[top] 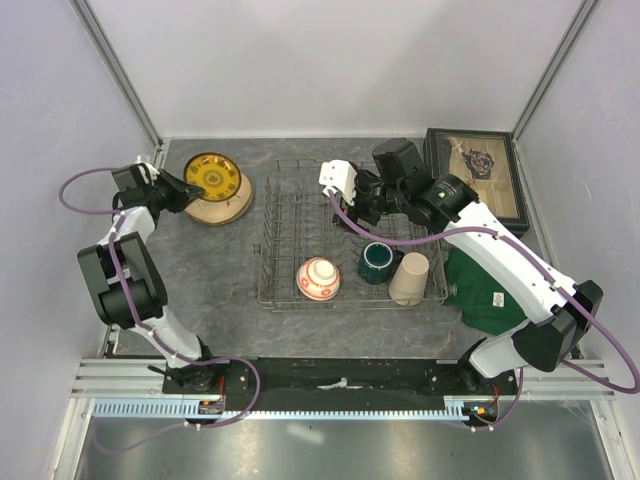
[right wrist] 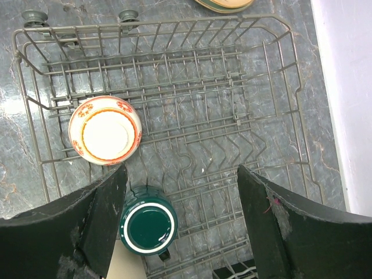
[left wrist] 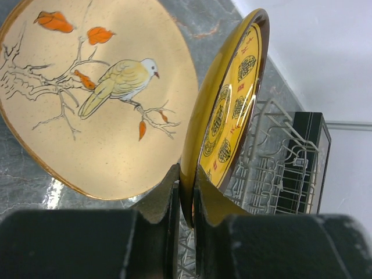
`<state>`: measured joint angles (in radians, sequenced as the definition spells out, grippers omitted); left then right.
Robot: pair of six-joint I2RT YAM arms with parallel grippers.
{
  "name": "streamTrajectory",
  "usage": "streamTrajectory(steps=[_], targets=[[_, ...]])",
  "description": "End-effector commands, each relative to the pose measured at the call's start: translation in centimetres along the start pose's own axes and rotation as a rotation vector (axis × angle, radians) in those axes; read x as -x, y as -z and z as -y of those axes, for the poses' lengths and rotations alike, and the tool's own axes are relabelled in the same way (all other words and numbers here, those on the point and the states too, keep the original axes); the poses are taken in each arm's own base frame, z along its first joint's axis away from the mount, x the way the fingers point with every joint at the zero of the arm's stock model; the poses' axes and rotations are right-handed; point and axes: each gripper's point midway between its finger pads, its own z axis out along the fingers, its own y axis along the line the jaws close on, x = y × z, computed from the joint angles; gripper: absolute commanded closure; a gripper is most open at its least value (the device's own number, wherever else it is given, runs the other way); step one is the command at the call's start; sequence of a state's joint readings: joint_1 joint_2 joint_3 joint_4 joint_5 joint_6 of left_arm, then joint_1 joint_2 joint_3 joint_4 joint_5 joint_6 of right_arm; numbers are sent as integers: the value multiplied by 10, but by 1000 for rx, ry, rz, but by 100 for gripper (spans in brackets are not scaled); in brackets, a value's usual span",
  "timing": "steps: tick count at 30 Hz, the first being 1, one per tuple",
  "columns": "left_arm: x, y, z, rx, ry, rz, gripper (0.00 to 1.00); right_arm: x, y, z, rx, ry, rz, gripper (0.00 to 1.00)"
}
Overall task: Unload the mixed dishes from the dish rack
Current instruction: Place the plate at the center of the board.
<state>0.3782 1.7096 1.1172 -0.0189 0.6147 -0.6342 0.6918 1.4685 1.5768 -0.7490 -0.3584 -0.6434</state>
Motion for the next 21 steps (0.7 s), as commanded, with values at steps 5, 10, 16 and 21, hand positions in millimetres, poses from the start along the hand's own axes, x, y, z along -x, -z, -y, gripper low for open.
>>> streamTrajectory(steps=[5,10,16,21], targets=[[10,-16,-1,-39,47,-4,98,2,3,1,-19,16,10,16],[7,-27,-15,-4,74,-25,98,0,1,2,-20,13,2,16],[6,-38,-28,21,91,-41,98,-4,-1,3,-26,16,-12,16],[-1,-43,-40,57,120,-76,98,-12,-4,5,-36,15,-36,16]])
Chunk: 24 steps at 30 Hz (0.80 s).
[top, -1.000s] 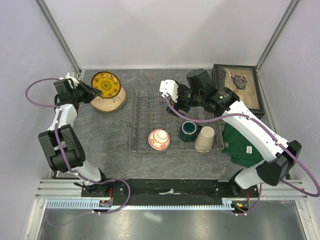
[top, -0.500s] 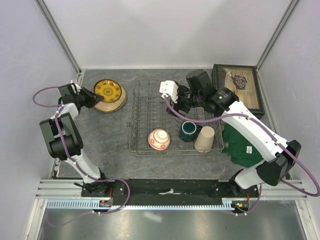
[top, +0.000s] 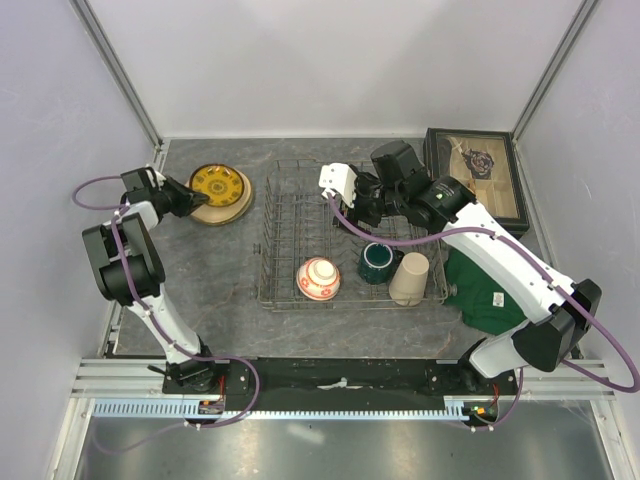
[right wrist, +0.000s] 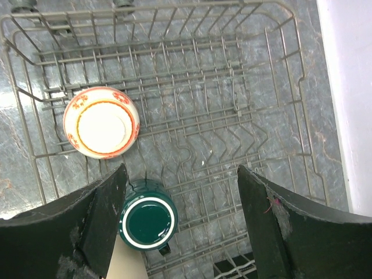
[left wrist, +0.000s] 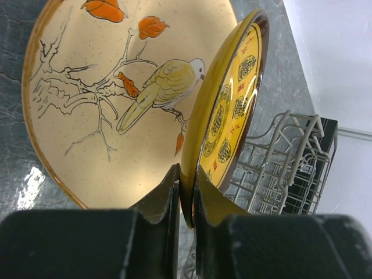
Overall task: Unload the mixed dishes from the dish rack
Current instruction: Place the plate at the center of the board.
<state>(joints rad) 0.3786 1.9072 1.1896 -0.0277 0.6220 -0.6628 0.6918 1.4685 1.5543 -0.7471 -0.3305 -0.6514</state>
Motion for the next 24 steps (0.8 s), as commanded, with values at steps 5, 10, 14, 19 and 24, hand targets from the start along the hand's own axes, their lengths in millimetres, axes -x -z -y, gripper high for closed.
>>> streamTrajectory(steps=[5,10,14,19,24], targets=[[15,-5,1,6,17,5,95,-2,-2,5,-27,14,-4,16],[14,-10,-4,19,26,-11,88,-3,-2,4,-26,15,-6,16],[14,-10,-4,27,29,-11,73,-4,-2,3,-24,16,-8,16],[15,-10,-7,40,27,-11,67,-5,-2,2,-26,16,-9,15],[15,-7,-6,45,19,-8,64,-6,-2,2,-25,16,-10,15]])
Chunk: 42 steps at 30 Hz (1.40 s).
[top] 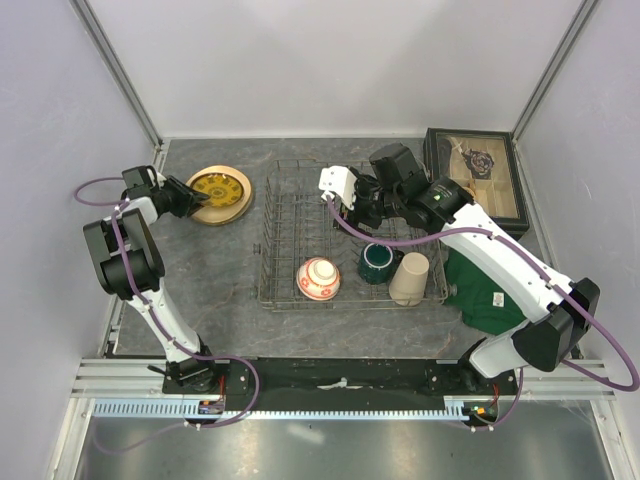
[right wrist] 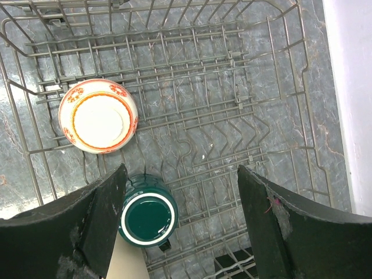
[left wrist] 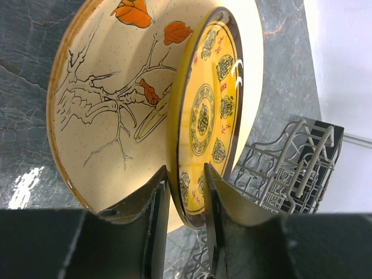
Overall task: Unload the mixed dishes from the dish rack
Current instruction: Place the plate at the center of the board.
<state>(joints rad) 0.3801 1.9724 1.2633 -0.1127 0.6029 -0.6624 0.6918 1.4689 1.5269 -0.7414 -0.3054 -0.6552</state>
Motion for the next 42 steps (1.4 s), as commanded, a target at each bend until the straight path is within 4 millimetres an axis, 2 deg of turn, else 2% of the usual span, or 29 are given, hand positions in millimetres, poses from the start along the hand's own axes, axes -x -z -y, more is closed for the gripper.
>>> streamTrajectory(steps=[1,8,14,25,36,42], targets=[[13,5,7,-7,-24,28,63,5,2,2,-17,18,23,15],[11,10,6,17,-39,31,57,6,4,1,-15,19,28,15],[13,17,3,56,-55,47,46,6,4,0,-13,20,31,15],[27,30,4,127,-109,94,37,7,5,-1,-8,20,37,15],[37,56,28,120,-190,146,35,-2,1,-4,-7,19,19,15],[39,87,50,105,-269,204,34,-16,4,10,-102,15,-43,15]])
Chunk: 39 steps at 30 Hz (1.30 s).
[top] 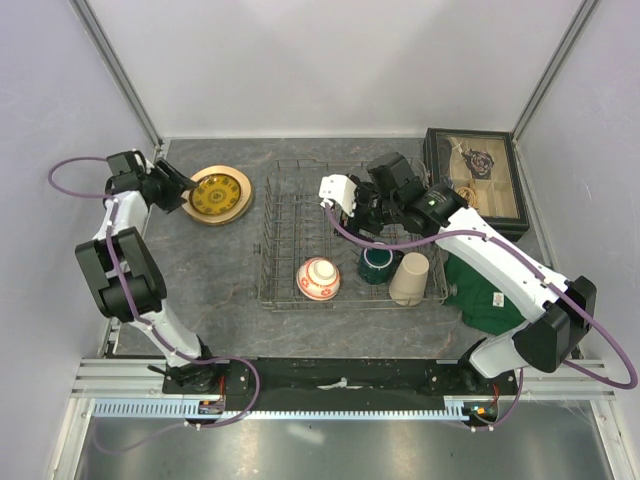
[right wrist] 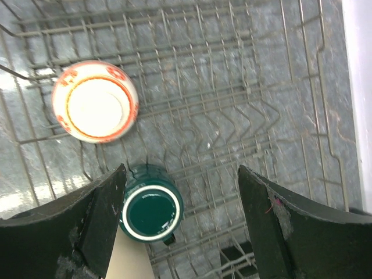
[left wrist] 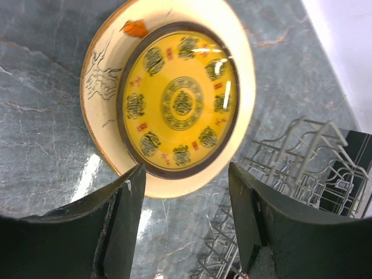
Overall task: Unload the mixed dishes from the dish rack
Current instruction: Place the plate at the center of the board, then pick up the bowl from the dish rack.
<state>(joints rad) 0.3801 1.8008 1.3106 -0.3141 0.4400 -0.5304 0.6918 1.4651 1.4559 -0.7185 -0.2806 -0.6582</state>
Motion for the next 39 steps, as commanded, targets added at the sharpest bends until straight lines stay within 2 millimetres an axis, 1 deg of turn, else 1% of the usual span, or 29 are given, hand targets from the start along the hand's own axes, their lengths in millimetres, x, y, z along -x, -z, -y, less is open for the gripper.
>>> streamTrajectory(steps=[1,2,3,5,7,8,9,14,15,16,17,18,19,20,21,22,24,25,26,27,28,29,30,31,33,34,36,37,39], targets=[[25,40,24,-22,-132,114,34,3,16,21,-130,21,-8,15],[29,51,32,-37,-155,140,34,-1,18,26,-160,17,-31,15],[29,57,36,-45,-185,150,34,-4,19,29,-178,15,-46,15],[26,68,43,-74,-224,155,34,-10,21,33,-206,11,-82,15],[24,85,55,-113,-301,178,34,-16,22,33,-210,8,-112,15],[18,90,62,-149,-332,166,34,-22,22,31,-202,4,-140,14],[17,101,69,-170,-390,177,34,-27,22,30,-201,4,-162,14],[-7,125,82,-247,-530,152,34,-55,22,20,-157,15,-283,10],[-15,128,80,-254,-573,132,34,-57,23,20,-162,17,-289,9],[-20,135,84,-272,-608,137,34,-59,23,18,-155,18,-292,8],[-27,140,88,-308,-635,120,34,-60,24,15,-149,18,-289,7],[-34,143,89,-330,-703,114,34,-61,23,13,-143,17,-286,7],[-44,147,91,-351,-730,86,34,-61,24,11,-137,13,-280,6],[-53,155,97,-399,-808,84,34,-60,24,9,-131,12,-274,6],[-58,160,102,-423,-844,77,33,-58,23,6,-116,8,-259,6],[-77,164,104,-452,-864,20,33,-57,23,6,-114,6,-257,6],[-94,175,115,-508,-991,0,32,-58,23,6,-120,-5,-258,5],[-110,176,124,-543,-1040,-35,32,-58,23,6,-120,-8,-257,5],[-121,181,123,-535,-1100,-58,32,-57,24,6,-124,-18,-253,5],[-128,184,128,-539,-1145,-67,32,-57,24,5,-124,-26,-252,5],[-146,186,138,-570,-1206,-96,32,-55,26,5,-131,-35,-242,5],[-153,187,135,-540,-1262,-112,32,-54,26,5,-131,-39,-236,5],[-160,192,142,-553,-1307,-111,32,-52,27,4,-135,-52,-227,5],[-175,195,150,-582,-1350,-134,32,-51,31,4,-142,-56,-218,5],[-184,200,154,-596,-1404,-167,32,-49,35,6,-165,-77,-209,5],[-194,203,161,-625,-1435,-189,31,-47,38,9,-180,-89,-202,5],[-201,208,164,-643,-1489,-217,31,-49,42,13,-207,-120,-203,5],[-211,208,169,-669,-1521,-240,30,-51,46,17,-234,-126,-211,5],[-218,206,169,-664,-1578,-252,30,-53,50,21,-258,-145,-210,5]])
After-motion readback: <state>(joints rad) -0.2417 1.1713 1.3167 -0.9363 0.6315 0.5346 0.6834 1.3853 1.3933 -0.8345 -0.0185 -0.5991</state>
